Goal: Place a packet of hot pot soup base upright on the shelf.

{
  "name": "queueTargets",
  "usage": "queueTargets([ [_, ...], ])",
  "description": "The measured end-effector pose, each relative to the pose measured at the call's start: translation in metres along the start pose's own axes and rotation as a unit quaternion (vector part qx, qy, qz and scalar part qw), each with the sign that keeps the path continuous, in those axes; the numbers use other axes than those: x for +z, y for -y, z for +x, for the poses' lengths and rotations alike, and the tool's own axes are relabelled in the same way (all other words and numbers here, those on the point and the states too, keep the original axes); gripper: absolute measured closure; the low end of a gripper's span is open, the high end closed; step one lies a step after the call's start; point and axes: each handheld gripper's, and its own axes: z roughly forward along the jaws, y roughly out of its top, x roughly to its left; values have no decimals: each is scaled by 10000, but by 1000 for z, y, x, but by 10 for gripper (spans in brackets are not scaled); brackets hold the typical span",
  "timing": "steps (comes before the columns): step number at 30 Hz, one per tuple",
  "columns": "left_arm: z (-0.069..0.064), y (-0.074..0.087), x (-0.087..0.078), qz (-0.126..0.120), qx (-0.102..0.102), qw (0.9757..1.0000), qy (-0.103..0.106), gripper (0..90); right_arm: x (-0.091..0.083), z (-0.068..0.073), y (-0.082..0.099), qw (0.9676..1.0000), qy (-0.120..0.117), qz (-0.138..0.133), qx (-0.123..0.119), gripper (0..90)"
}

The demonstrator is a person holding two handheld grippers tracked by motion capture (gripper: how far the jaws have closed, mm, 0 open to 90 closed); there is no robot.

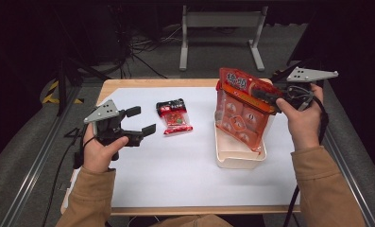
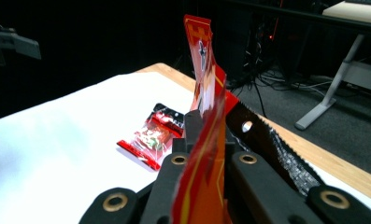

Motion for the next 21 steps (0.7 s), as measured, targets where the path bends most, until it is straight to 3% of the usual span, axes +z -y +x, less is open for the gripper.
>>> queueTargets([
  [21, 9, 9, 11, 286, -55, 9996, 0, 85, 3, -3, 19, 9995, -244, -139, 122, 897],
])
